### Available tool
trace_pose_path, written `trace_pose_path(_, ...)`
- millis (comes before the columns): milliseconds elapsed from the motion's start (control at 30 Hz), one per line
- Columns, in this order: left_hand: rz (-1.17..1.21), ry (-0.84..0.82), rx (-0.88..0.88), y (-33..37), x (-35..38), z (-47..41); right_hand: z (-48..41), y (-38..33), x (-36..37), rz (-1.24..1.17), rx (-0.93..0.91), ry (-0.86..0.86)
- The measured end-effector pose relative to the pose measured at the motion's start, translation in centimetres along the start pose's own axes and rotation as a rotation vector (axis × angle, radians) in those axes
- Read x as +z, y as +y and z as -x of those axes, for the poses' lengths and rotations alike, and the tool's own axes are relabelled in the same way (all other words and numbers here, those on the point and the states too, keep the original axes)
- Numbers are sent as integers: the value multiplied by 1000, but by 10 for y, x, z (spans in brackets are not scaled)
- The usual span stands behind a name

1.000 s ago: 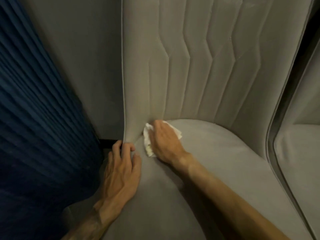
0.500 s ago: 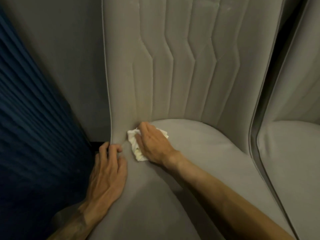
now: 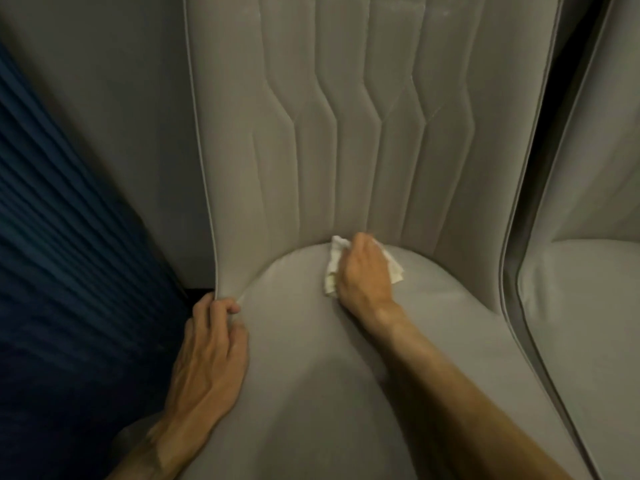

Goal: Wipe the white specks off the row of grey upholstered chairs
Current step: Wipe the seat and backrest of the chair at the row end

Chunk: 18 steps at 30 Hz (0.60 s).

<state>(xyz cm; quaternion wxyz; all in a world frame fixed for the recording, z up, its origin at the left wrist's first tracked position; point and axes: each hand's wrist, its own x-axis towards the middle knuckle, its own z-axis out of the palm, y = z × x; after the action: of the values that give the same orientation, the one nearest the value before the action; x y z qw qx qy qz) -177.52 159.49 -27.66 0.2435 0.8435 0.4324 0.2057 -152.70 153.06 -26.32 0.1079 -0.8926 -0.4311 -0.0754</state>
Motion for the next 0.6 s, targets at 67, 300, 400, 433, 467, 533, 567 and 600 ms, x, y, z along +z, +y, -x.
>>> trace_pose_path(67, -2, -4, -26, -1, 0, 2, -1, -27, 5, -110, -68, 35)
trace_pose_path(300, 4, 2, -30, 4, -2, -1, 1, -63, 7, -390, -338, -14)
trace_pose_path(400, -14, -4, 10, 4, -10, -5, -12, -51, 12, -246, -166, 58)
trace_pose_path(433, -14, -10, 19, 3, -12, -7, -9, -57, 13, -228, -109, 88)
trace_pose_path(467, -16, -8, 32, 3, -14, -9, -4, -69, 11, -268, -77, 104)
trace_pose_path(533, -26, 42, 79, 4, -17, -16, 9, -101, 7, -404, -87, 107)
trace_pose_path(567, -26, 86, 105, 7, -19, -22, 14, -111, 7, -463, -99, 136)
trace_pose_path(600, -19, 131, 129, 10, -20, -29, 18, -116, 7, -498, -108, 159)
